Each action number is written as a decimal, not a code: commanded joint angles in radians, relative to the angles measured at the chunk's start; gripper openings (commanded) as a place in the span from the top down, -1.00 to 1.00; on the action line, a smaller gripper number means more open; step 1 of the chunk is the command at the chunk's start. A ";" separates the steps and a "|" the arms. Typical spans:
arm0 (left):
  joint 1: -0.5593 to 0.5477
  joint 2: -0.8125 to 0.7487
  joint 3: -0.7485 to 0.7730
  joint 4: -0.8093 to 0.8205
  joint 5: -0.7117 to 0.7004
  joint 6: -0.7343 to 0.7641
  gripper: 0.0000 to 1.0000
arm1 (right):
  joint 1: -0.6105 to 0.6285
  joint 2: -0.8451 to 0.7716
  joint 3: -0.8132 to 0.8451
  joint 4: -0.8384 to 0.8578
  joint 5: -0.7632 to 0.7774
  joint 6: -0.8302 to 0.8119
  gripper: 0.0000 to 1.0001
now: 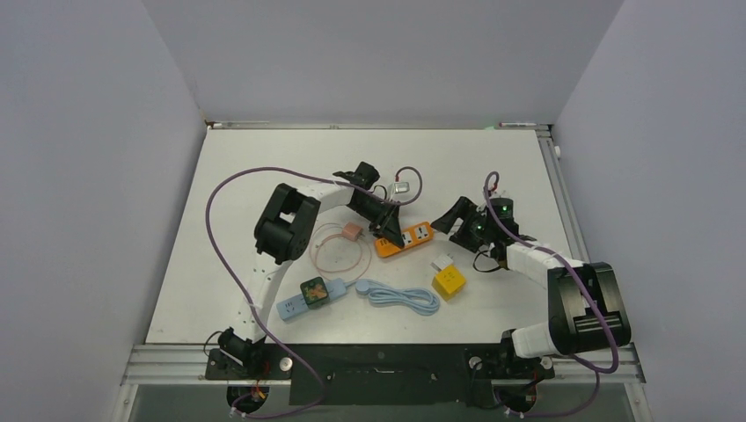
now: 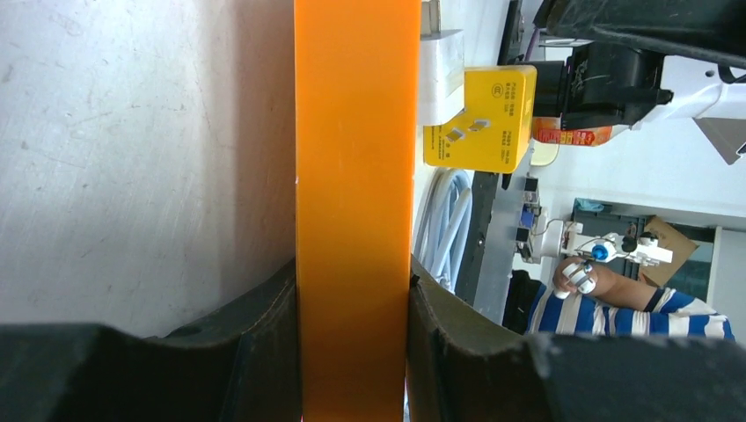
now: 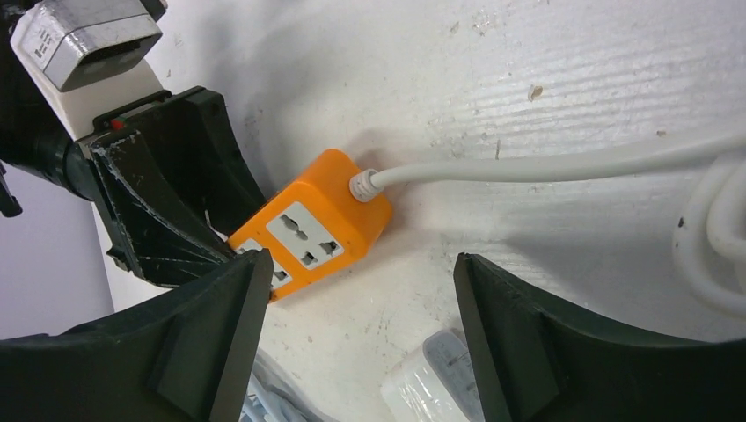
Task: Insert the plug
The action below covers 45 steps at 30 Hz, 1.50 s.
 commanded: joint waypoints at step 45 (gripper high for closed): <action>-0.051 -0.367 -0.115 0.107 -0.497 0.211 -0.92 | 0.177 0.188 0.073 0.030 0.665 0.218 0.39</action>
